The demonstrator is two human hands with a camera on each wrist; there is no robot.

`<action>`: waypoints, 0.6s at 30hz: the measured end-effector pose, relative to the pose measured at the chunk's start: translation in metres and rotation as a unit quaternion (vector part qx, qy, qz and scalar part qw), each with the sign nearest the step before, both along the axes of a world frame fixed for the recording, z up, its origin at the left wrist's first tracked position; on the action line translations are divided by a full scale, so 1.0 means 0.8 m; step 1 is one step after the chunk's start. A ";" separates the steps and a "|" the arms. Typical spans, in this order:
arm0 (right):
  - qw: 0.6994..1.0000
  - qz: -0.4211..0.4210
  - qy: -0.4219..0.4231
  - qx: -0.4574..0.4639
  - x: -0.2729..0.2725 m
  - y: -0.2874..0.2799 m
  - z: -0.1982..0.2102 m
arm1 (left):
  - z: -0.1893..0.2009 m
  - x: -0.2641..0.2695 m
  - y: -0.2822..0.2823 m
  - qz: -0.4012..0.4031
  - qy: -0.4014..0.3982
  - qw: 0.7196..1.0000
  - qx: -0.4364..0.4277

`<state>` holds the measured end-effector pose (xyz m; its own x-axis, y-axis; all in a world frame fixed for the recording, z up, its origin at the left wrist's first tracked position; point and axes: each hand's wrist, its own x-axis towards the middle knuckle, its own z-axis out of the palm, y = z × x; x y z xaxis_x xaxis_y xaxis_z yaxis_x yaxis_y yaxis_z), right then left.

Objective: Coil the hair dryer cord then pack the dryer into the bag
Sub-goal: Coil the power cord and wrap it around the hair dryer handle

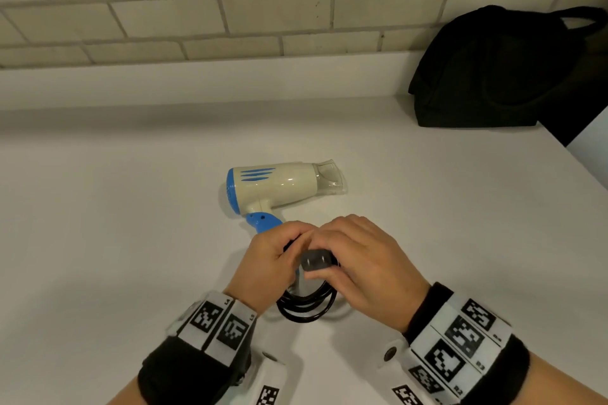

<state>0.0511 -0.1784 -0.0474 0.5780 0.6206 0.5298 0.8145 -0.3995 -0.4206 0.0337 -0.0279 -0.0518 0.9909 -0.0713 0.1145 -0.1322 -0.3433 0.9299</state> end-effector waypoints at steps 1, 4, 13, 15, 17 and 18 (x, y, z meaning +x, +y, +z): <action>0.999 -0.010 0.035 0.030 0.001 0.001 0.000 | 0.005 -0.001 0.000 0.000 -0.023 1.000 -0.005; 0.966 -0.091 0.176 0.167 0.006 0.001 0.000 | 0.011 -0.009 -0.001 -0.017 -0.048 0.998 -0.034; 0.929 -0.127 0.247 0.245 0.024 0.006 -0.005 | 0.009 -0.023 0.004 0.044 0.113 0.976 -0.182; 0.954 -0.108 0.188 0.208 0.026 0.009 -0.005 | 0.014 -0.019 0.008 0.053 0.104 0.975 -0.189; 0.967 -0.104 0.150 0.180 0.027 0.013 -0.005 | 0.016 -0.015 0.006 0.083 0.076 0.981 -0.159; 0.969 -0.105 0.143 0.174 0.028 0.015 -0.006 | 0.014 -0.015 0.004 0.096 0.061 0.983 -0.142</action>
<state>0.0733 -0.1668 -0.0522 0.8267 0.2857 0.4846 0.5601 -0.3376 -0.7565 0.0220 -0.0247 -0.0406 0.9906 0.1354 -0.0175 0.0279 -0.0749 0.9968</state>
